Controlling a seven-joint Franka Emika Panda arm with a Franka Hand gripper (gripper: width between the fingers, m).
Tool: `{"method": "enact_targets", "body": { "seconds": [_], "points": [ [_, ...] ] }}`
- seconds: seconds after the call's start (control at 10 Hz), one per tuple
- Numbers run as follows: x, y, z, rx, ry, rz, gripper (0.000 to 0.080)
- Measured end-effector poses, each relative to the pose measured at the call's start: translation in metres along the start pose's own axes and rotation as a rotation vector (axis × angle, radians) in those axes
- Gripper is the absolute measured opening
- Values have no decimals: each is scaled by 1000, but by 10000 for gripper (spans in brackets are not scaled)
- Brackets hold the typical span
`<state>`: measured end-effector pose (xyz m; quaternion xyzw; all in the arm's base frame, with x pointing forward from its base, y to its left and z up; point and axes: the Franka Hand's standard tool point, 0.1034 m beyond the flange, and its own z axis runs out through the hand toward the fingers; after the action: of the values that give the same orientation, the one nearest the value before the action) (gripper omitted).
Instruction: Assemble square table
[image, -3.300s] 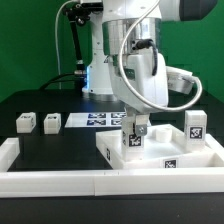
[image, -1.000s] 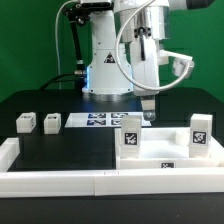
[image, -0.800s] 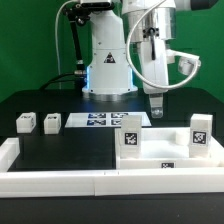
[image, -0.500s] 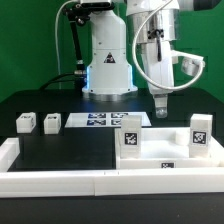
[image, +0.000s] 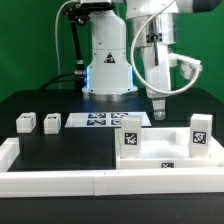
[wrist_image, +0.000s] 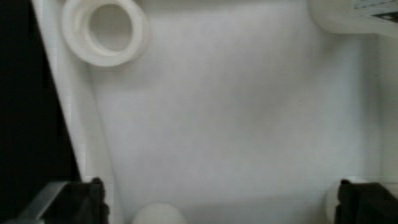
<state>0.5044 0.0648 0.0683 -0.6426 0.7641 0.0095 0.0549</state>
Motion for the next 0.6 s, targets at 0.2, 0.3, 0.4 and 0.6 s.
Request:
{"method": "enact_targets", "body": {
  "seconds": [0.2, 0.3, 0.4, 0.6],
  "points": [
    [0, 18, 14, -25, 15, 16, 649],
    [3, 22, 20, -27, 22, 20, 649],
    [4, 26, 28, -38, 33, 11, 649],
    [4, 28, 34, -48, 40, -44, 649]
  ]
}}
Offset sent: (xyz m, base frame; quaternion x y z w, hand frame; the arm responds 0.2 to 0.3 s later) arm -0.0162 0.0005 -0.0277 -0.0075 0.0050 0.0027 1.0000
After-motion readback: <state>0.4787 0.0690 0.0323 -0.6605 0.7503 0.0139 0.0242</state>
